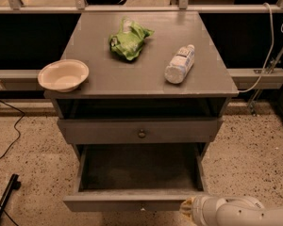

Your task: Close middle drawer

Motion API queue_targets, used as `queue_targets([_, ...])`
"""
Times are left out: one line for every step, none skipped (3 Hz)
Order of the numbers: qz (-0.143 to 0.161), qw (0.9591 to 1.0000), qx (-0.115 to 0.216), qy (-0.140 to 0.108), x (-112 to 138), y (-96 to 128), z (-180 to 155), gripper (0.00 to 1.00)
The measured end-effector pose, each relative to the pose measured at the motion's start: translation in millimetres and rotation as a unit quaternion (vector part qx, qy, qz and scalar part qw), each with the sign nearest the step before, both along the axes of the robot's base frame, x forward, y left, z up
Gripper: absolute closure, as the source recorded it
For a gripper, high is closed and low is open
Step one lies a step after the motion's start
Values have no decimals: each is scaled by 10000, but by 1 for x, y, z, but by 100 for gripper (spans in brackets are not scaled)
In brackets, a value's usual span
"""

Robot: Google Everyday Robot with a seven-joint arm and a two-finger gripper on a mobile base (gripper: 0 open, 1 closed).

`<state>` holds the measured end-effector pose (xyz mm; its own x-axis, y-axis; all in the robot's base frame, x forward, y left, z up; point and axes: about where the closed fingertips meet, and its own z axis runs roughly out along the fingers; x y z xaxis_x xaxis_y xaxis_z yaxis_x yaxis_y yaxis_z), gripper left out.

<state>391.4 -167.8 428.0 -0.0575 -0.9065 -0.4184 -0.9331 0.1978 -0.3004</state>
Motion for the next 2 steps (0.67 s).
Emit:
queue_targets([-192,9990,125,-375,25,-2,8,100])
queue_targets([-318,9949,420,-862,58,12,20,100])
